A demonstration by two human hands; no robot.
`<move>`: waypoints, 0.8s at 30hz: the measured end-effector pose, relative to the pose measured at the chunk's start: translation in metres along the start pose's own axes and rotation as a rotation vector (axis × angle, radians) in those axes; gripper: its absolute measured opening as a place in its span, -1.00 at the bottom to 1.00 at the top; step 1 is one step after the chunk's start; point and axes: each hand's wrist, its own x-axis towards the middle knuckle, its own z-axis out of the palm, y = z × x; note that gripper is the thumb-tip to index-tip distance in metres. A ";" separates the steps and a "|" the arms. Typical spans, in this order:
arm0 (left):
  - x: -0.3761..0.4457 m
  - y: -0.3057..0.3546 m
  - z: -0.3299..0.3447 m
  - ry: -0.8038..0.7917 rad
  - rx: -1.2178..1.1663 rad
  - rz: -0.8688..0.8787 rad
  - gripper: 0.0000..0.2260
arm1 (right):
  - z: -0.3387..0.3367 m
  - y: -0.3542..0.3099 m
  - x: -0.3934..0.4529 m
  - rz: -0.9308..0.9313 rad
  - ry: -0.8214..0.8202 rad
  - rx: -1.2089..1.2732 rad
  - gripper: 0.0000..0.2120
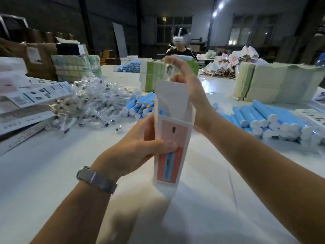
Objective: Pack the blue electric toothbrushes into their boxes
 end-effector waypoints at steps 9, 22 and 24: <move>0.008 -0.015 0.018 0.096 0.063 0.088 -0.59 | -0.052 -0.044 -0.023 -0.491 0.242 0.033 -0.75; 0.012 -0.018 0.018 0.120 0.161 0.122 -0.71 | -0.045 -0.016 -0.027 -0.495 0.003 -0.567 -0.76; 0.012 -0.019 0.017 0.121 0.160 0.134 -0.72 | -0.045 -0.014 -0.027 -0.507 -0.004 -0.606 -0.76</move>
